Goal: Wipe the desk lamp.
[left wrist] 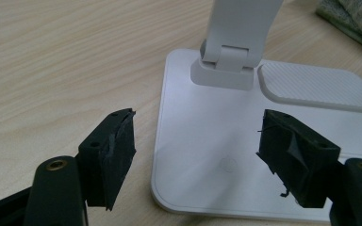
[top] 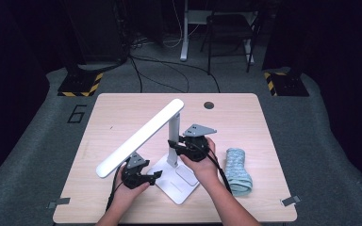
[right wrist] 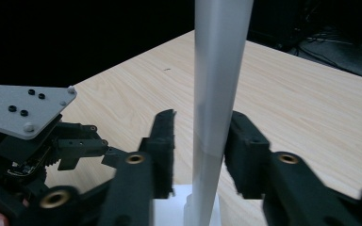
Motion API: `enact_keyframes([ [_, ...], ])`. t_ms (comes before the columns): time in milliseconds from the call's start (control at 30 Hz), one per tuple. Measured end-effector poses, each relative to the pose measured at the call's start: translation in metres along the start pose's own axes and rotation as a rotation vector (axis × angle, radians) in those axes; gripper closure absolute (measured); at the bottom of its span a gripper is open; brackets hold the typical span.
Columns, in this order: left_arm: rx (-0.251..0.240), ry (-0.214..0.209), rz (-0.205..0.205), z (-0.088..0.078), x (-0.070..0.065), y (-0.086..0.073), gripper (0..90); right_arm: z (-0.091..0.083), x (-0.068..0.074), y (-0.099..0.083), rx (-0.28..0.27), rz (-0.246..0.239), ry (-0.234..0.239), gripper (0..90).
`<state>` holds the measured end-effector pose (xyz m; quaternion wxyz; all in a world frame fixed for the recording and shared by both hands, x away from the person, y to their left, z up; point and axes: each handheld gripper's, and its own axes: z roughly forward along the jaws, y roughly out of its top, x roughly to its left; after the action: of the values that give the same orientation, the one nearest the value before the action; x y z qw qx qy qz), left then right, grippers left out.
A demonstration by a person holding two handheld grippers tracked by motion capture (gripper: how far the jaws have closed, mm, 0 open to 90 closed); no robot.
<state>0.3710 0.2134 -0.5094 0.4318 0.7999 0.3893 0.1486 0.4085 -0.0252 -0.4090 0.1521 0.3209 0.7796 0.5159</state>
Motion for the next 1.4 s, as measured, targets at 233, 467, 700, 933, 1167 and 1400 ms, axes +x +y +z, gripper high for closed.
enact_keyframes([
  [233, 0.012, -0.004, 0.012, 0.003, -0.002, -0.002, 28.1, -0.022, 0.009, -0.026, 0.007, -0.022, -0.149, 52.2],
  [467, 0.022, -0.007, 0.014, 0.007, -0.004, -0.003, 28.5, -0.047, 0.022, -0.093, 0.07, 0.049, -0.216, 52.5],
  [700, 0.013, -0.006, 0.02, 0.008, -0.006, -0.003, 29.3, -0.049, 0.033, -0.131, 0.145, 0.03, -0.243, 54.4],
  [933, 0.032, -0.02, 0.028, 0.008, -0.006, -0.004, 29.8, -0.041, 0.03, -0.14, 0.174, 0.052, -0.252, 54.4],
  [1167, 0.025, -0.025, 0.028, 0.008, -0.009, -0.004, 29.9, -0.032, 0.018, -0.131, 0.212, 0.046, -0.282, 57.4],
  [1400, 0.039, -0.056, 0.051, 0.01, -0.018, -0.005, 29.1, -0.023, 0.002, -0.125, 0.197, 0.118, -0.337, 56.7],
])
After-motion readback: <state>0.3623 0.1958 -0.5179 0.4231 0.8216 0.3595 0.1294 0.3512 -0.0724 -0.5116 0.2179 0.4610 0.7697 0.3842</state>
